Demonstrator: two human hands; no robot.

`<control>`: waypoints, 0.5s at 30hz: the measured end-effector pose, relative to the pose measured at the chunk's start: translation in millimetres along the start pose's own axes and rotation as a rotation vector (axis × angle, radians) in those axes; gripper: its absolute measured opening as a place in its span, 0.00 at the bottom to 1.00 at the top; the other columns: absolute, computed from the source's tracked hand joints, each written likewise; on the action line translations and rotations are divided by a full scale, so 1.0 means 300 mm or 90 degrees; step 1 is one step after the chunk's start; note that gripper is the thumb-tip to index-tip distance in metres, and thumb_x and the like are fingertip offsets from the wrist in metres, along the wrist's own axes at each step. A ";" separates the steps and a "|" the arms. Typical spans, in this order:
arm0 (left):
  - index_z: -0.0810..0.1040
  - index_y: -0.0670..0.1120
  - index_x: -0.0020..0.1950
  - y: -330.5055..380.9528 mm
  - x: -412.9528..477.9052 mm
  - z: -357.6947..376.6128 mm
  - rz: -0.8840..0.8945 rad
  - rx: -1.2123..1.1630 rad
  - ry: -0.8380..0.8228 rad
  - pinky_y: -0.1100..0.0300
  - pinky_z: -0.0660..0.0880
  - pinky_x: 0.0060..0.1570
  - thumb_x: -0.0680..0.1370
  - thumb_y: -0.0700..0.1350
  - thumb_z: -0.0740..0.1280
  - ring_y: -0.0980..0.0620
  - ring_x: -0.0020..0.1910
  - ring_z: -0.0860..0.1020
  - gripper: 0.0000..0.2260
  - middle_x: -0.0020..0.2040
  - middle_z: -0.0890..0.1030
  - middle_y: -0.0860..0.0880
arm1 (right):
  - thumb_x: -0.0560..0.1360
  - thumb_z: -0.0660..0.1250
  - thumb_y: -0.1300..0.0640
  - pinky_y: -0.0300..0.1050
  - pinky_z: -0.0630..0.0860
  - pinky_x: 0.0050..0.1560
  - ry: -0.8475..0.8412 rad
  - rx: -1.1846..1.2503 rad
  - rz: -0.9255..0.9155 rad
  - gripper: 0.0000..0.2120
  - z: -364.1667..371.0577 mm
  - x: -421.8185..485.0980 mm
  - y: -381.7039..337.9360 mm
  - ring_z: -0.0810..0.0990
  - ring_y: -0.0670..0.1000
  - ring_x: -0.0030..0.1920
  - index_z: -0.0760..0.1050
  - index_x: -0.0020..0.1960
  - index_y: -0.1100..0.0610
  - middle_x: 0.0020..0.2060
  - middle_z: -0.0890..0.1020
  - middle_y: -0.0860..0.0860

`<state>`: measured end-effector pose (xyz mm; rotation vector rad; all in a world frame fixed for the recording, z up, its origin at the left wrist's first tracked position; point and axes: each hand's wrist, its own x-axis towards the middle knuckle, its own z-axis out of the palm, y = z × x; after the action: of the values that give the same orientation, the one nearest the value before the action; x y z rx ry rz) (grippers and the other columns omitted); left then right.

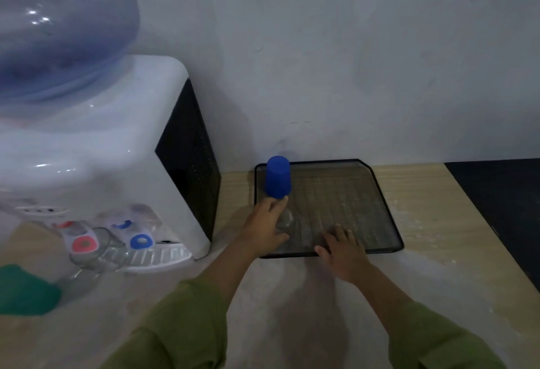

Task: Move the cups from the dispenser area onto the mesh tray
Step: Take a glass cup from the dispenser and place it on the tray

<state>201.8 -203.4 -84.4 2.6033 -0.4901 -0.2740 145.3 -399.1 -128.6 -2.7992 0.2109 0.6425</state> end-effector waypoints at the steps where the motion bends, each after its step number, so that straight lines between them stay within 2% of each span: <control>1: 0.56 0.52 0.75 -0.005 -0.024 -0.010 0.002 -0.022 0.034 0.55 0.65 0.69 0.73 0.47 0.70 0.50 0.69 0.64 0.35 0.71 0.63 0.50 | 0.79 0.52 0.42 0.60 0.55 0.74 0.030 0.014 0.001 0.27 -0.003 -0.007 -0.010 0.53 0.60 0.76 0.57 0.74 0.53 0.77 0.54 0.57; 3: 0.63 0.50 0.72 -0.037 -0.092 -0.028 0.004 -0.055 0.110 0.58 0.66 0.66 0.74 0.46 0.68 0.51 0.67 0.68 0.28 0.69 0.68 0.50 | 0.79 0.57 0.46 0.56 0.63 0.71 0.125 0.029 -0.016 0.24 0.001 -0.033 -0.041 0.62 0.59 0.71 0.63 0.71 0.57 0.72 0.63 0.59; 5: 0.68 0.48 0.69 -0.089 -0.178 -0.037 -0.002 -0.082 0.160 0.60 0.67 0.63 0.75 0.46 0.67 0.51 0.63 0.71 0.22 0.66 0.72 0.48 | 0.77 0.61 0.51 0.54 0.69 0.63 0.220 0.026 -0.053 0.20 0.011 -0.068 -0.083 0.70 0.60 0.63 0.69 0.65 0.60 0.64 0.72 0.61; 8: 0.74 0.46 0.62 -0.215 -0.343 -0.035 -0.017 -0.077 0.185 0.61 0.68 0.59 0.75 0.45 0.66 0.47 0.58 0.74 0.15 0.60 0.77 0.45 | 0.72 0.67 0.59 0.55 0.74 0.48 0.322 0.036 -0.137 0.11 0.044 -0.120 -0.184 0.76 0.63 0.49 0.75 0.52 0.64 0.49 0.77 0.62; 9: 0.75 0.46 0.60 -0.263 -0.397 -0.031 -0.032 -0.064 0.188 0.59 0.69 0.59 0.75 0.45 0.66 0.46 0.57 0.75 0.14 0.58 0.78 0.45 | 0.72 0.68 0.60 0.54 0.75 0.46 0.333 0.042 -0.159 0.10 0.056 -0.134 -0.221 0.77 0.62 0.47 0.76 0.51 0.63 0.47 0.77 0.61; 12: 0.78 0.45 0.58 -0.413 -0.551 -0.032 -0.123 -0.046 0.204 0.55 0.72 0.57 0.74 0.44 0.68 0.44 0.56 0.77 0.13 0.55 0.80 0.44 | 0.74 0.65 0.58 0.52 0.73 0.49 0.303 0.059 -0.214 0.12 0.105 -0.177 -0.364 0.77 0.60 0.49 0.75 0.56 0.61 0.50 0.77 0.59; 15: 0.78 0.46 0.58 -0.546 -0.670 -0.057 -0.225 -0.006 0.207 0.54 0.72 0.58 0.73 0.43 0.68 0.44 0.58 0.75 0.14 0.57 0.80 0.44 | 0.75 0.63 0.57 0.53 0.73 0.52 0.249 0.088 -0.278 0.13 0.162 -0.207 -0.524 0.76 0.60 0.51 0.74 0.57 0.61 0.52 0.76 0.59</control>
<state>70.2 16.5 -128.2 2.6425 0.0856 0.0371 101.2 -230.1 -108.7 -2.6764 -0.2696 -0.0213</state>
